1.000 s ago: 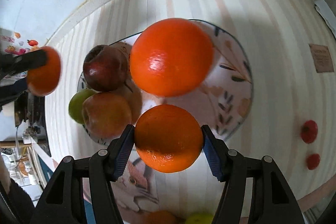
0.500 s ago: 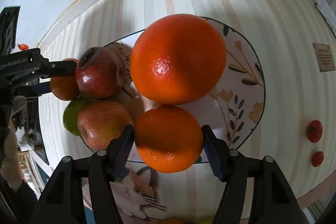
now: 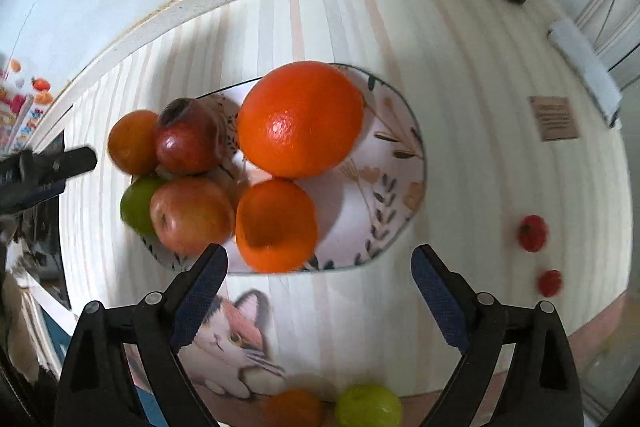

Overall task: Organize fruits
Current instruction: 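Set the tangerine on the plate with the left tool while the right tool sets the orange there, then open both tools and pull them back from the plate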

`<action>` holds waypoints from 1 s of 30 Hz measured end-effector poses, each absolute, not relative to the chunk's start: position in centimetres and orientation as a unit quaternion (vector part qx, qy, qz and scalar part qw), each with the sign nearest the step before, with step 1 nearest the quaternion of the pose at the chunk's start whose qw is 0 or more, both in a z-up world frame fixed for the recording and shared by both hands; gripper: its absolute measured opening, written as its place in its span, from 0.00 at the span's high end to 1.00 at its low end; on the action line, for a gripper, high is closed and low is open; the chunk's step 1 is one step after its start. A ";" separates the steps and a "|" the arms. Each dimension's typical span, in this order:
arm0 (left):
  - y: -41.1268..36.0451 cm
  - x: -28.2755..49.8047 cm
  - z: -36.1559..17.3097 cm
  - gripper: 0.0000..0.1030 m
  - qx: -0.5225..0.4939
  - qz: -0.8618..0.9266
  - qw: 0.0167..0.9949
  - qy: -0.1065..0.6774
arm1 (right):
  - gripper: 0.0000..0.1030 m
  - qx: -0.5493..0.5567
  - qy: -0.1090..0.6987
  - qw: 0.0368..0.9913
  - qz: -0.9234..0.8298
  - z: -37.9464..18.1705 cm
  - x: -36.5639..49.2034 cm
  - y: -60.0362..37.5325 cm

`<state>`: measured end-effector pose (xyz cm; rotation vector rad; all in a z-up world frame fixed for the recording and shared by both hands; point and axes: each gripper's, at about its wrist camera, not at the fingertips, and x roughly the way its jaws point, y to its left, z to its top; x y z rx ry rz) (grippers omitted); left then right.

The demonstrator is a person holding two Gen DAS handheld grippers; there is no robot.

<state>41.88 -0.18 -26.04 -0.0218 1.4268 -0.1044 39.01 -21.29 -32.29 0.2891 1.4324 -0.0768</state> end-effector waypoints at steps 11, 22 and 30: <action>-3.0 28.5 -19.1 0.13 0.010 -0.038 0.821 0.570 | 0.07 0.078 0.593 0.802 -0.009 -23.6 30.6 -21.0; -4.4 19.1 -11.8 0.13 0.011 -0.031 0.869 0.494 | 0.07 0.058 0.524 0.849 0.003 -13.8 20.8 -22.9; -4.9 14.3 -9.2 0.13 0.010 -0.015 0.883 0.470 | 0.07 0.038 0.484 0.874 0.000 -9.5 15.8 -23.7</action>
